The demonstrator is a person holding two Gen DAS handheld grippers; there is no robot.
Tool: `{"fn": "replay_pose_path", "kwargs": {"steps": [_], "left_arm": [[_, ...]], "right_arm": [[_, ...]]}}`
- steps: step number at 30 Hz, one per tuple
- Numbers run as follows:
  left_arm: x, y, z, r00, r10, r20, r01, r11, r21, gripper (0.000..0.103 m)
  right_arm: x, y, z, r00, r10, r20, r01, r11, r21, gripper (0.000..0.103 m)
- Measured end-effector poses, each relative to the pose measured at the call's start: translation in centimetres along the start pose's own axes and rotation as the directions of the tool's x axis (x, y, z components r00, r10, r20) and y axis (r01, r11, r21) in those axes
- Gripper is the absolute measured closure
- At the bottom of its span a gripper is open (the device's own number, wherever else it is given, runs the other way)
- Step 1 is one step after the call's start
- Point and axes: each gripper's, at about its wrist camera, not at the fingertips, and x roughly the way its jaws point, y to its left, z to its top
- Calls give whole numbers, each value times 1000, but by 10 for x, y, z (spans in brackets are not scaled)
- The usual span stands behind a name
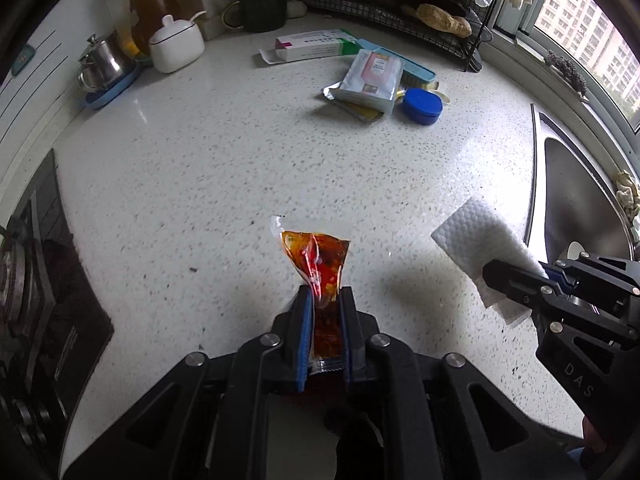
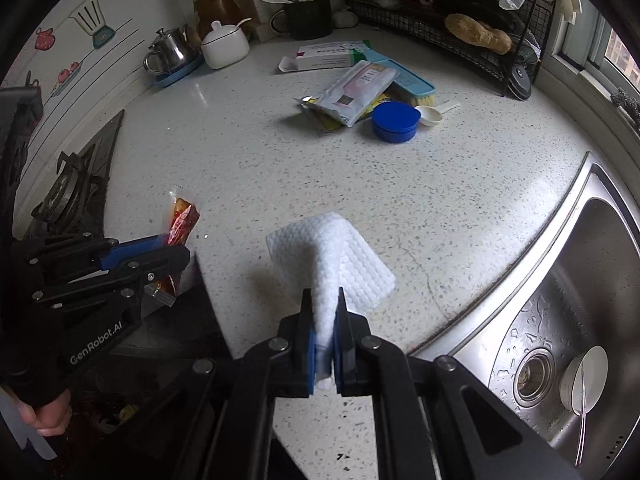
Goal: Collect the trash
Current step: 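Carry the sauce packet and wipe down over the red bin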
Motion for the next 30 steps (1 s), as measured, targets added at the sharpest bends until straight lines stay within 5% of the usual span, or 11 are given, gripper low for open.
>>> {"fn": "replay_pose_path", "kwargs": {"steps": [16,30], "left_arm": [[-55,66,-154,995,94,-22,-96,980,-177,92],[5,68,-241,991,43,-124,-75,960,-269,92]], "right_arm": [[-2,111,-89,993,102,-62,-112,971,-210,97],[64,134,-151,985,69,-159,-115,946,-304,97]]}}
